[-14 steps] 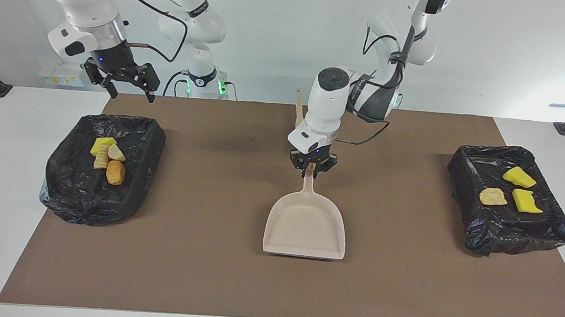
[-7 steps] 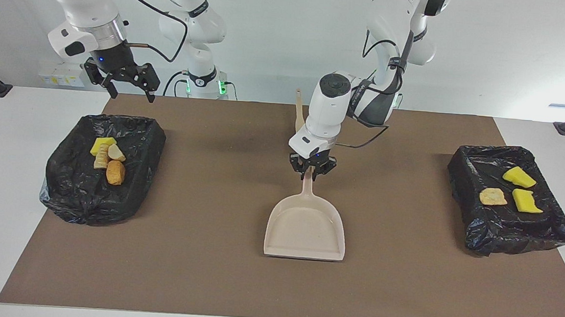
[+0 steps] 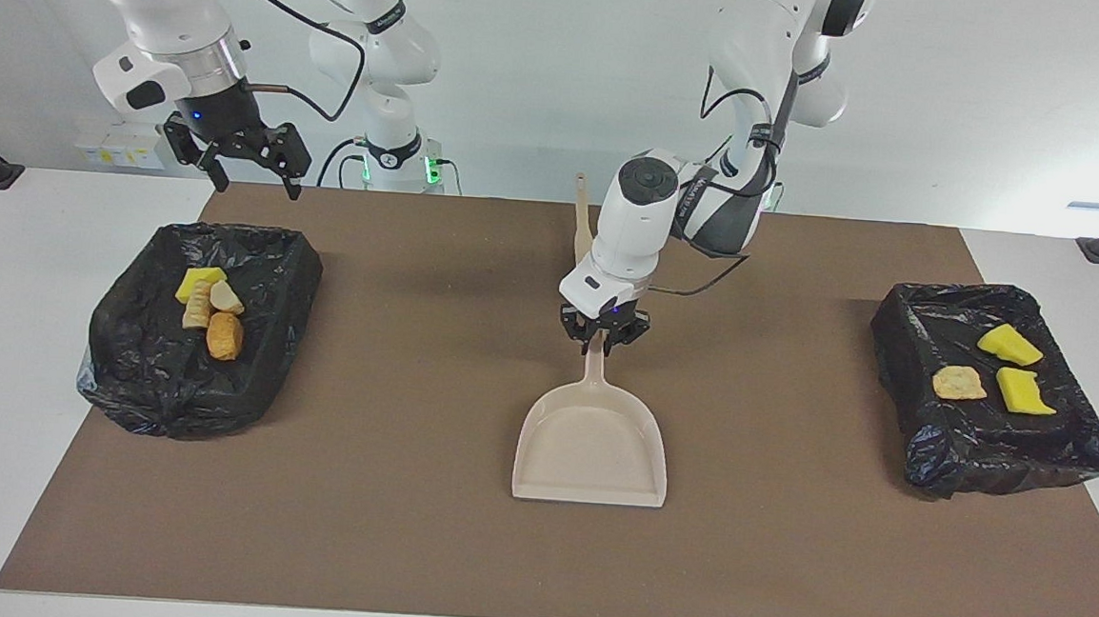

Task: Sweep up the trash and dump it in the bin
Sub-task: 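Set the dustpan down on the mat center with the left gripper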

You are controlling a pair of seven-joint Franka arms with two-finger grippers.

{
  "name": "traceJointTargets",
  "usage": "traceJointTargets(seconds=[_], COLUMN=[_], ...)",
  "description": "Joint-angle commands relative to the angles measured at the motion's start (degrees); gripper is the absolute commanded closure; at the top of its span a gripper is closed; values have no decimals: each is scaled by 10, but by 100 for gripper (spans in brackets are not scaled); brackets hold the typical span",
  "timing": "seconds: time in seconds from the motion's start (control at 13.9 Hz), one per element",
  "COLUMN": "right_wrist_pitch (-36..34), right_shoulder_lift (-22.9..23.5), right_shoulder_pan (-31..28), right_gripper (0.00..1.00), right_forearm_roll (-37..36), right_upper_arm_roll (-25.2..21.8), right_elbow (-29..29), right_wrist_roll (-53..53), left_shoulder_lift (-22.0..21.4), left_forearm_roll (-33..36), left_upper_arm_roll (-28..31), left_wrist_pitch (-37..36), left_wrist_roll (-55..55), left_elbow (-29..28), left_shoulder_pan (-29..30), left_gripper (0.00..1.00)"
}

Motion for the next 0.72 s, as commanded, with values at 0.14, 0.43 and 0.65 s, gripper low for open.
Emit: traceJointTargets(seconds=[0.14,0.43,0.65], right_wrist_pitch=[0,0,0], right_shoulder_lift=[-13,-13,-13], right_shoulder_pan=[-4,-4,-4], right_gripper=[0,0,0], right_forearm_roll=[11,11,11], right_upper_arm_roll=[2,2,2], right_elbow=[-12,-12,-12], right_wrist_roll=[9,9,9], left_shoulder_lift=[-4,-39,-62], left_forearm_roll=[-8,-6,-1], left_upper_arm_roll=[4,11,13], left_wrist_pitch=[7,-45,-79], left_wrist_roll=[-31,-21,25], left_elbow=[-5,-4,-7], left_shoulder_pan=[-4,14,44], left_gripper=[0,0,0])
